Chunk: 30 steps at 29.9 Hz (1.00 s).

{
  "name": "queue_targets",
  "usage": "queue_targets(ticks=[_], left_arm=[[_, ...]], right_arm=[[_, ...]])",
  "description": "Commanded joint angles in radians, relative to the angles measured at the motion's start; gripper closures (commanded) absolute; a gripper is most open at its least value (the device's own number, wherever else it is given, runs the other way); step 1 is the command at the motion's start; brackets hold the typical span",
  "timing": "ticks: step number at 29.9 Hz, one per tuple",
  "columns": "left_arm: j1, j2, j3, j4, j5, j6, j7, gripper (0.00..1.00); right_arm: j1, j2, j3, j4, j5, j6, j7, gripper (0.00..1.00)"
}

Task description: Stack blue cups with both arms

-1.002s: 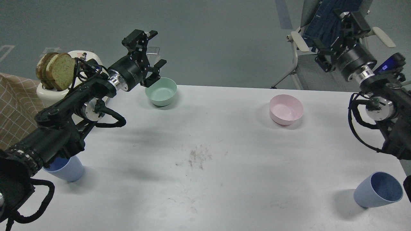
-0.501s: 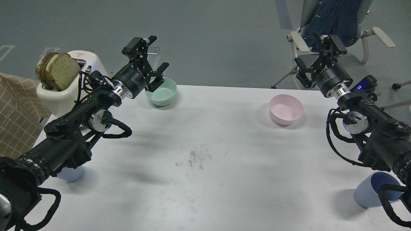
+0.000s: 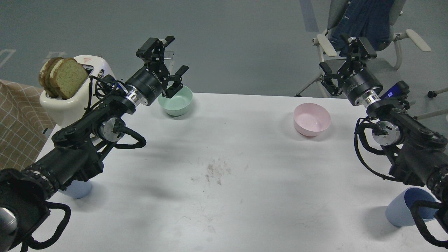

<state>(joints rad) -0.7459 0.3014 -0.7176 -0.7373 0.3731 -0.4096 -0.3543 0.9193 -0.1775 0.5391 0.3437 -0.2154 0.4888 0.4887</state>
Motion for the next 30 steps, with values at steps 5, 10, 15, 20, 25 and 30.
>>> queue_targets(ticks=[5,10,15,20,25,30], left_arm=[[0.0,0.007,0.001,-0.008,0.0,-0.005,-0.089,0.02],[0.0,0.008,0.001,-0.01,0.001,-0.006,-0.117,0.02],[0.002,0.008,0.001,-0.013,0.001,-0.006,-0.12,0.02],[0.0,0.011,0.001,-0.013,0.001,-0.014,-0.12,0.02],[0.0,0.012,0.0,-0.013,0.001,-0.02,-0.118,0.02],[-0.001,0.008,0.0,-0.013,0.001,-0.029,-0.118,0.02]], right_arm=[[0.013,0.024,0.002,-0.003,0.01,0.0,0.0,0.0],[0.018,0.024,0.002,-0.005,0.014,0.0,0.0,0.0],[0.019,0.024,0.007,-0.005,0.018,0.0,0.0,0.0],[0.019,0.026,0.016,-0.003,0.016,0.0,0.0,0.0],[0.019,0.026,0.018,-0.003,0.016,0.0,0.0,0.0],[0.019,0.027,0.018,-0.002,0.016,0.0,0.0,0.0]])
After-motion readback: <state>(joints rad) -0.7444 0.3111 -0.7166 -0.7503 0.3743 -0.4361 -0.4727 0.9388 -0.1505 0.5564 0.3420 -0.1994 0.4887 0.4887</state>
